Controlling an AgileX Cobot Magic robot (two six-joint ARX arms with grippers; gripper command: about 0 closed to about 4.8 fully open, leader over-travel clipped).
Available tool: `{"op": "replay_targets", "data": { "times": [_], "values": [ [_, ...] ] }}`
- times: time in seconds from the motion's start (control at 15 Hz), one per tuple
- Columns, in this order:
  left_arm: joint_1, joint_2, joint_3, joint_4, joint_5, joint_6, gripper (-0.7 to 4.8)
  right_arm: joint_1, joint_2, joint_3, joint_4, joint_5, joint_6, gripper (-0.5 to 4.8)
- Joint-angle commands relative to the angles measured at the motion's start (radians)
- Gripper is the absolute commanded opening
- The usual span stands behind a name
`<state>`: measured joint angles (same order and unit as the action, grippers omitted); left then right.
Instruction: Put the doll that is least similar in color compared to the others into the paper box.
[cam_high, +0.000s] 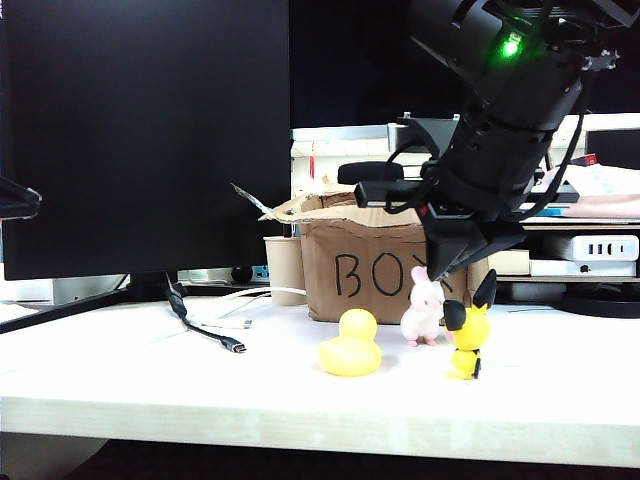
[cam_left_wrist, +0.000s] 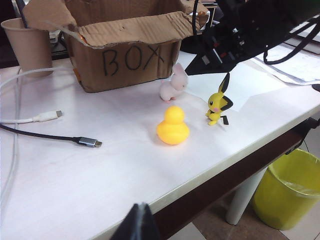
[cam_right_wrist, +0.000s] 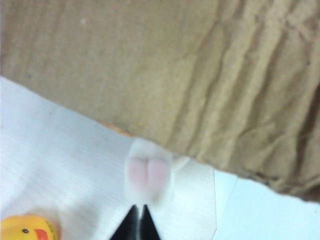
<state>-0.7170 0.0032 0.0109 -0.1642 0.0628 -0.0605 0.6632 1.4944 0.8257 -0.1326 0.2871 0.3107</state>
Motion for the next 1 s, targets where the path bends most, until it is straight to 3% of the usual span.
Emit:
{"op": "replay_targets", "data": {
  "times": [0.07, 0.33, 0.6, 0.8, 1.0],
  "values": [
    [0.0, 0.0, -0.002, -0.013, 0.002, 0.0, -0.05, 0.001, -0.003, 0.001, 0.011, 0.002, 0.004, 1.05],
    [0.0, 0.0, -0.002, -0.013, 0.002, 0.0, -0.05, 0.0, -0.002, 0.001, 0.035, 0.006, 0.003, 1.64],
    [0.0, 0.0, -0.002, -0.013, 0.002, 0.0, -0.05, 0.0, 0.004, 0.001, 0.036, 0.002, -0.005, 1.84],
    [0.0, 0.0, -0.002, -0.013, 0.002, 0.0, -0.05, 0.001, 0.025, 0.002, 0.037, -0.003, -0.004, 3.09],
    [0.0, 0.0, -0.002, -0.013, 0.002, 0.0, -0.05, 0.0, 0.037, 0.003, 0.053, -0.003, -0.004, 3.11]
  ]
}}
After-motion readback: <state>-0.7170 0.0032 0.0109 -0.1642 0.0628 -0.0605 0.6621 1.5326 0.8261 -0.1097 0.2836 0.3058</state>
